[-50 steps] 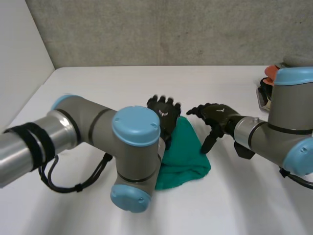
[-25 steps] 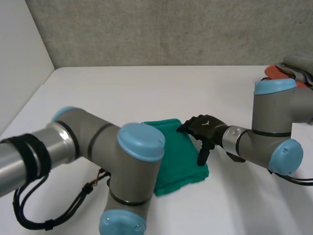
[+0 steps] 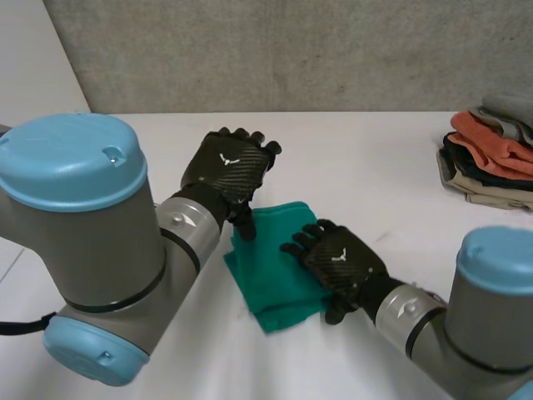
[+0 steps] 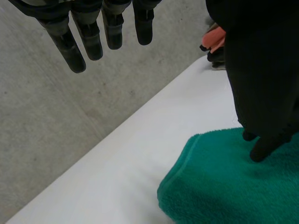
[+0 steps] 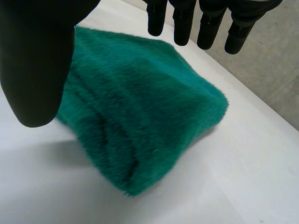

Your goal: Fold the laundry.

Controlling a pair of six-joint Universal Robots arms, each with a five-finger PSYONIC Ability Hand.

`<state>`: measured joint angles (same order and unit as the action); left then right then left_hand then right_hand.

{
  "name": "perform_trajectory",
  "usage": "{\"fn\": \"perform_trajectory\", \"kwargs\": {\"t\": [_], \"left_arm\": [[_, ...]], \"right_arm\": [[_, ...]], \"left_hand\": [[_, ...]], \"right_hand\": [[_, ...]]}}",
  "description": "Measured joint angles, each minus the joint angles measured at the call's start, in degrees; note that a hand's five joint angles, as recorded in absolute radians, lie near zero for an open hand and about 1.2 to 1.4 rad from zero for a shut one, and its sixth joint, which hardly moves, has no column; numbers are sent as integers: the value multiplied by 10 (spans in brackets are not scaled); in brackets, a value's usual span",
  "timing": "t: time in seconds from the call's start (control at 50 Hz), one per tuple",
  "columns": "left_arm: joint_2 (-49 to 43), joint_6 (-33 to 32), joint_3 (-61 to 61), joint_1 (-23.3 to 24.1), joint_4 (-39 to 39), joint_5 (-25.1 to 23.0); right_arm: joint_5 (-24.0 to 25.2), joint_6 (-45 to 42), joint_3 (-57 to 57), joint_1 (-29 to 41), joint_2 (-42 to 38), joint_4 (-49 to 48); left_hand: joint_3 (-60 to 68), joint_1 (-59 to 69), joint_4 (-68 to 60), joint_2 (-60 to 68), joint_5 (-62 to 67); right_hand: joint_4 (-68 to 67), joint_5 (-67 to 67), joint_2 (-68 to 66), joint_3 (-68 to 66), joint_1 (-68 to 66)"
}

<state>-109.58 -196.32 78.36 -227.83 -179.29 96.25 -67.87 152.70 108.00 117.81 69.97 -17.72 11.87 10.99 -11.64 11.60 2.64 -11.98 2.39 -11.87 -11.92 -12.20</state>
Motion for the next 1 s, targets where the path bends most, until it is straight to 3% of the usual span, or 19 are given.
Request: {"fn": "perform_trajectory", "kwargs": {"t": [0.16, 0.32, 0.66, 0.74, 0.84, 1.0], "left_arm": [[-6, 3, 10, -8, -1, -9], [-8, 3, 15, 0, -6, -7], [-1, -1, 14, 21, -13, -13], [-1, -1, 13, 21, -14, -13], [0, -1, 12, 21, -14, -19], [10, -2, 10, 21, -15, -63]], "right_arm": [[-1, -8, -6, 11, -61, -71], [-2, -19, -55, 14, -119, -84], [-6, -34, -105, 21, -146, -98], [-5, -34, -123, 22, -155, -97], [-3, -33, -146, 21, -162, -99], [-7, -31, -199, 14, -157, -101]], "left_hand": [[0, 0, 0, 0, 0], [0, 0, 0, 0, 0], [0, 0, 0, 0, 0], [0, 0, 0, 0, 0], [0, 0, 0, 0, 0], [0, 0, 0, 0, 0]], "right_hand": [[-15, 14, -14, -15, -14], [-93, 76, -75, -95, -93], [-111, 101, -85, -112, -110], [-195, 178, -198, -201, -199], [-517, 487, -522, -518, -459], [-559, 505, -536, -542, -462]]}}
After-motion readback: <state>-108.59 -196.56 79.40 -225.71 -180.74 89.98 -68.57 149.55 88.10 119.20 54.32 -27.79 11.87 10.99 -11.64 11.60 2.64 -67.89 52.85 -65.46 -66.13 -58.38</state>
